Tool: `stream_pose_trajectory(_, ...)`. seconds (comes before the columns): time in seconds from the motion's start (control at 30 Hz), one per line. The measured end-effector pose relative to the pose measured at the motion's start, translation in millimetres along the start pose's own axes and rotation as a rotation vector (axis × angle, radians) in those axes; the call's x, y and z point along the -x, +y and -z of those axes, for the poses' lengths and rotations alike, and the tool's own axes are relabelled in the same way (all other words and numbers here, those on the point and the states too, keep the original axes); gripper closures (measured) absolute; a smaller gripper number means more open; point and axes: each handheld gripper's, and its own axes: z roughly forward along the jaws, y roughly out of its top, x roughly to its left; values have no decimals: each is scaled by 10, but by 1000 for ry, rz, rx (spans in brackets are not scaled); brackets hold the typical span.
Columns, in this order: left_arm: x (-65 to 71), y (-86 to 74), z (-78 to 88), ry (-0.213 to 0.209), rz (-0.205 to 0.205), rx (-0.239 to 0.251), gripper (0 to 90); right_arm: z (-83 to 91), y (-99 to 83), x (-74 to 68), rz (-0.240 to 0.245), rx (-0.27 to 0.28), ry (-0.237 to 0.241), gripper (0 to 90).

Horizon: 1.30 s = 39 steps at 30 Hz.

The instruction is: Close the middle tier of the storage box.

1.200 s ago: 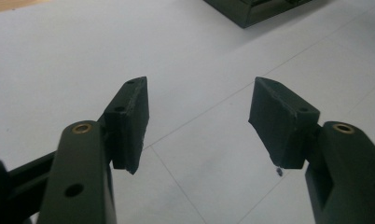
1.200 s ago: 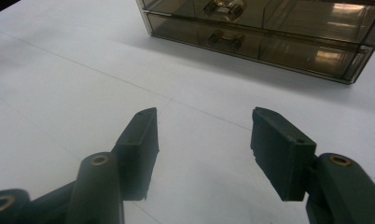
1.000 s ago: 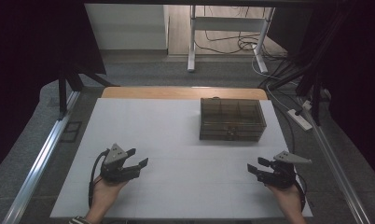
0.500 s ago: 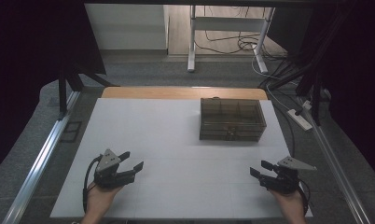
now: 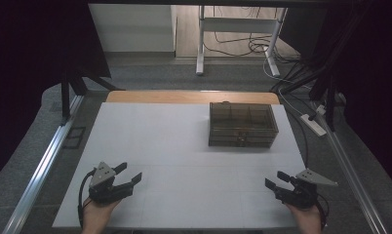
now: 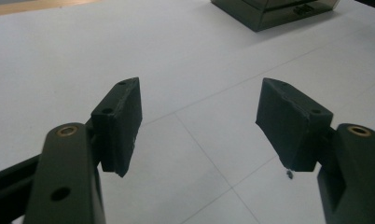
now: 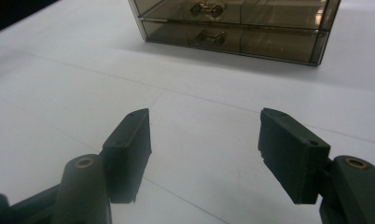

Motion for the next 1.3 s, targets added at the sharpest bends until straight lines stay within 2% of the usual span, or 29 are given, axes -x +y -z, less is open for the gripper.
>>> stream_pose_trajectory(0.3, -61, -148, 90, 18, 50, 24, 317, 77, -81, -8, 3, 22, -15, 319)
stream_pose_trajectory(0.6, -86, -262, 149, 34, 61, 29, 318, 173, -181, -31, 9, 59, -41, 290)
stream_pose_trajectory(0.77, -115, -315, 200, 50, 93, 42, 319, 197, -219, -37, 16, 68, -51, 279)
stream_pose_trajectory(0.93, -124, -357, 245, 65, 102, 51, 319, 221, -250, -27, 11, 73, -62, 272)
stream_pose_trajectory(1.03, -136, -399, 273, 72, 112, 55, 319, 243, -255, -30, 26, 80, -81, 270)
stream_pose_trajectory(1.3, -154, -498, 386, 82, 145, 87, 318, 248, -261, -41, 20, 97, -87, 265)
